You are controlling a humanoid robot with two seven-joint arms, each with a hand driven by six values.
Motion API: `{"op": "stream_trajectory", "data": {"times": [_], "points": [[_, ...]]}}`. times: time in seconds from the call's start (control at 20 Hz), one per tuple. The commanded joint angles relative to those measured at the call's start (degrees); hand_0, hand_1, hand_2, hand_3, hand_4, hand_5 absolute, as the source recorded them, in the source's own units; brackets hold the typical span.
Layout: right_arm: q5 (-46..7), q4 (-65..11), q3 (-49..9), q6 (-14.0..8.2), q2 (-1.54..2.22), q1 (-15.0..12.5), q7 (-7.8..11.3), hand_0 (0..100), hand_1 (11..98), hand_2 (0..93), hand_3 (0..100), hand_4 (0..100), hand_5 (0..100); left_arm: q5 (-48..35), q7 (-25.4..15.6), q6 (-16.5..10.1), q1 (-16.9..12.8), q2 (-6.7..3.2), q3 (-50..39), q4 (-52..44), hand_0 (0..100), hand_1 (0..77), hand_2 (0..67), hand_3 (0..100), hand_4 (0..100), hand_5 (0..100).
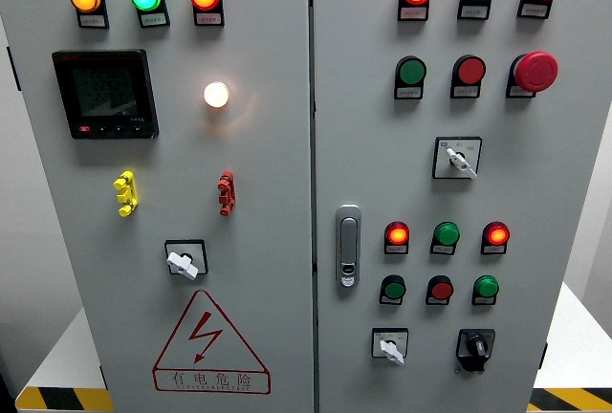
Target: Trip black knob to open circuit
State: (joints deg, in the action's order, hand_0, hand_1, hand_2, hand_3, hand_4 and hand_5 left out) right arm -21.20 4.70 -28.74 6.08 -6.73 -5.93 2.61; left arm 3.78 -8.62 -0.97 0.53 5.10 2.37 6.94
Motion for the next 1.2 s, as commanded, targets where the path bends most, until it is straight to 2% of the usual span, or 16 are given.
{"op": "stream_trajectory", "data": {"times": [0.0, 0.1, 0.2, 0.4, 0.6, 0.65, 0.7, 0.8, 0.95, 1.05, 1.15], "points": [[-12.7, 0.1, -12.2, 0.7, -0.04, -0.5, -1.02, 75, 31.8, 7.3, 12, 9, 19, 0.0, 0.0, 0.0, 0.0, 0.0, 0.0, 0.0, 0, 3.3, 12.9, 21, 7, 2], [-20.9, 0.5, -20.9, 2.5, -0.04, -1.2, -2.43, 75, 31.9, 7.3, 12, 9, 19, 0.0, 0.0, 0.0, 0.0, 0.0, 0.0, 0.0, 0, 3.3, 12.9, 21, 7, 2], [-24.8, 2.7, -25.5, 3.8, 0.05, -1.0, -2.61, 75, 32.0, 7.3, 12, 9, 19, 0.0, 0.0, 0.0, 0.0, 0.0, 0.0, 0.0, 0, 3.2, 12.9, 21, 7, 2], [-24.1, 6.2, -25.6, 4.3, -0.04, 1.0, -2.26, 75, 32.0, 7.2, 12, 9, 19, 0.0, 0.1, 0.0, 0.0, 0.0, 0.0, 0.0, 0, 3.3, 12.9, 21, 7, 2], [-23.9, 5.9, -24.9, 4.5, -0.13, 1.8, -2.26, 75, 32.0, 7.1, 12, 9, 18, 0.0, 0.0, 0.0, 0.0, 0.0, 0.0, 0.0, 0, 3.4, 12.9, 21, 7, 2], [-24.3, 6.0, -26.0, 4.5, -0.04, 2.1, -2.17, 75, 32.0, 7.1, 12, 9, 18, 0.0, 0.0, 0.0, 0.0, 0.0, 0.0, 0.0, 0, 3.3, 12.9, 21, 7, 2], [-24.8, 6.1, -28.6, 5.0, -0.13, 3.0, -2.08, 75, 32.0, 7.1, 12, 9, 18, 0.0, 0.0, 0.0, 0.0, 0.0, 0.0, 0.0, 0, 3.3, 12.9, 21, 7, 2], [-27.2, 6.3, -33.0, 7.8, -0.13, 3.2, -2.52, 74, 32.1, 7.1, 12, 9, 18, 0.0, 0.1, 0.0, 0.0, 0.0, 0.0, 0.0, 0, 3.2, 12.9, 21, 7, 2], [-30.6, 7.5, -36.9, 8.8, -0.13, 3.5, -2.43, 74, 32.0, 7.0, 12, 9, 18, 0.0, 0.0, 0.0, 0.0, 0.0, 0.0, 0.0, 0, 3.2, 12.9, 21, 7, 2], [-36.6, 7.9, -42.5, 9.0, -0.13, 3.9, -2.26, 74, 32.1, 7.0, 12, 9, 17, 0.0, 0.0, 0.0, 0.0, 0.0, 0.0, 0.0, 0, 3.2, 12.9, 21, 7, 2], [-44.4, 6.3, -45.1, 9.0, -0.22, 3.9, -1.65, 74, 32.1, 7.0, 12, 9, 17, 0.0, 0.0, 0.0, 0.0, 0.0, 0.0, 0.0, 0, 3.2, 12.9, 21, 7, 2]]}}
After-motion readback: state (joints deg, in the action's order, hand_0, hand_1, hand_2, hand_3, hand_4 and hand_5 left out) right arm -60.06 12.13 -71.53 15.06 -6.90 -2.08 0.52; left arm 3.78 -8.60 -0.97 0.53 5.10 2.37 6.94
